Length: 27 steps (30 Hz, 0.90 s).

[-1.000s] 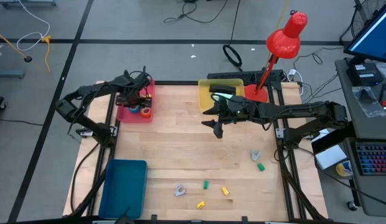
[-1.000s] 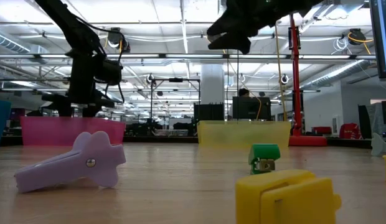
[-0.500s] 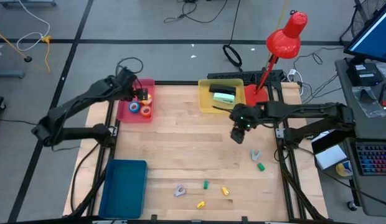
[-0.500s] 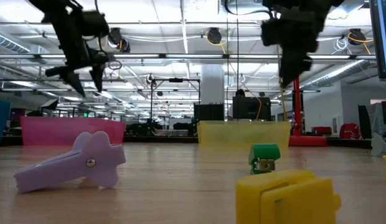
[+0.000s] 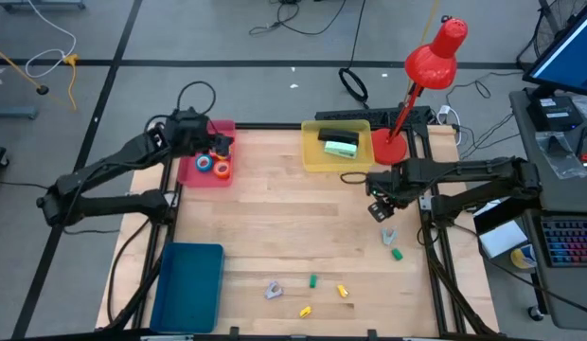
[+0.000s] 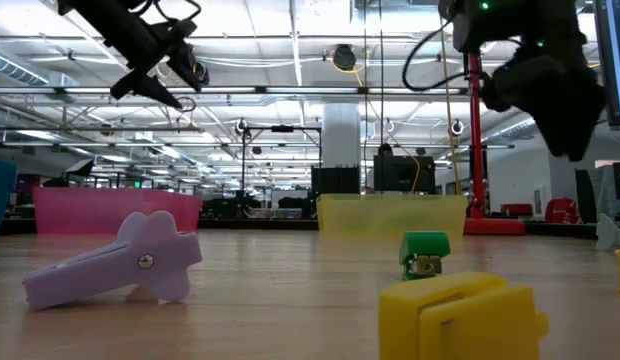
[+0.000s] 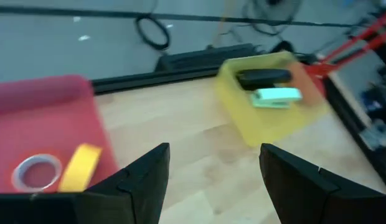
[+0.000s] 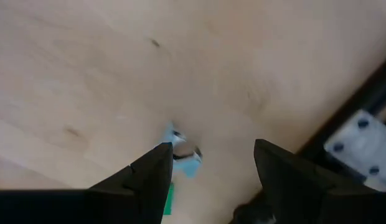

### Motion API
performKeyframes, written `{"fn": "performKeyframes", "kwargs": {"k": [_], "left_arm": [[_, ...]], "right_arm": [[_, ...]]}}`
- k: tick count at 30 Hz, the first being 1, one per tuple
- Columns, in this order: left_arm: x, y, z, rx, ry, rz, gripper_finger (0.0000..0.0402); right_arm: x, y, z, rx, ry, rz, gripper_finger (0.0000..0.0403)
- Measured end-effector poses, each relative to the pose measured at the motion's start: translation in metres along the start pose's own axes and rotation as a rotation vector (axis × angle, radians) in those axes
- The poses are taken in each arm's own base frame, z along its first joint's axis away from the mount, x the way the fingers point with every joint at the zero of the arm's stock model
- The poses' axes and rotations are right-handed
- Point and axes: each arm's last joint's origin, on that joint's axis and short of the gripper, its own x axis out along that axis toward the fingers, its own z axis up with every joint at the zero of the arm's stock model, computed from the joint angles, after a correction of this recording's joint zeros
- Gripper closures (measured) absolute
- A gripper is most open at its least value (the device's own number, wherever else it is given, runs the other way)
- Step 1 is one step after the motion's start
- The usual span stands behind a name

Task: Pick and place Stapler, Stapler remover, tape
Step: Put the small green stapler into the yellow bin

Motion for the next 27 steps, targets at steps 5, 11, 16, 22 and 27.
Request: {"fn": "performKeyframes", "kwargs": {"k": [5,11,16,22,27], "left_arm": [[-0.002,-0.016,-0.004,0.150,-0.009,-0.105,0.0153],[-0.004,-0.028,-0.008,0.265,-0.020,-0.191,0.0153],[-0.005,-0.029,-0.009,0.272,-0.019,-0.197,0.0153],[-0.005,-0.029,-0.009,0.268,-0.017,-0.196,0.0153],[-0.004,-0.029,-0.009,0.269,-0.017,-0.195,0.0153]], "right_arm": [[0.023,-0.004,-0.014,0.055,0.088,-0.043,0.0186],[0.047,-0.011,-0.025,0.099,0.125,-0.086,0.0186],[0.053,-0.015,-0.028,0.135,0.112,-0.069,0.0186],[0.050,-0.015,-0.030,0.184,0.144,-0.006,0.0186],[0.050,-0.012,-0.035,0.223,0.146,0.000,0.0186]]}}
